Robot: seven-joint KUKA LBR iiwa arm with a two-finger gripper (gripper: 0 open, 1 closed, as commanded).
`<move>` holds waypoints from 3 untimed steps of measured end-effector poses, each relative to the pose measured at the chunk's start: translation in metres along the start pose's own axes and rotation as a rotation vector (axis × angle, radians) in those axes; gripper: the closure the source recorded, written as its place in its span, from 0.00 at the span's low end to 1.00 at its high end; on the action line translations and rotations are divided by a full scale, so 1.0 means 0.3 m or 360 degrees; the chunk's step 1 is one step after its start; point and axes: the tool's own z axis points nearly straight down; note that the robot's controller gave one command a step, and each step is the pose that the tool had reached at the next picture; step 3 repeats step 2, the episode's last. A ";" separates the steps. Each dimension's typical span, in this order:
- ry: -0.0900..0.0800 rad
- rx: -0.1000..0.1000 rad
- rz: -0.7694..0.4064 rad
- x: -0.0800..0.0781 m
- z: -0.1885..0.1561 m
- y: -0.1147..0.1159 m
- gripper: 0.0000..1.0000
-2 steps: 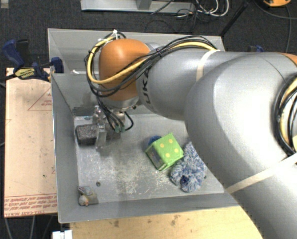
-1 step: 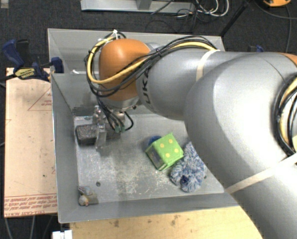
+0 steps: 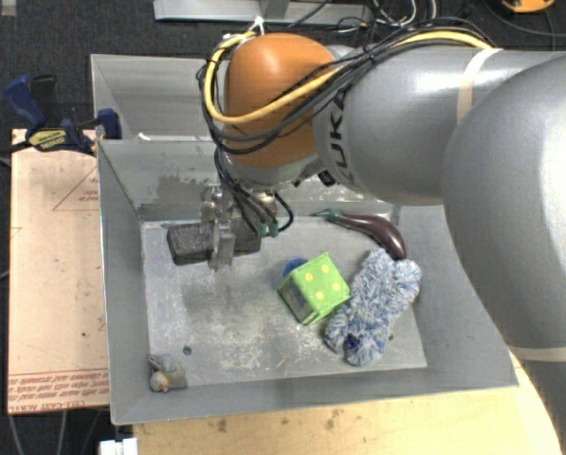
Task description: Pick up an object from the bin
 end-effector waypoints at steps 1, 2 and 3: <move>0.0000 0.0000 0.0000 0.000 0.000 0.000 1.00; 0.0013 0.0003 0.0022 0.082 -0.173 0.003 1.00; 0.0013 0.0003 0.0022 0.082 -0.173 0.003 1.00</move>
Offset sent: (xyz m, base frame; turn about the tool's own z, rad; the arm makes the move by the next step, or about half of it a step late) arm -0.0424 -0.0011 0.1017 0.0291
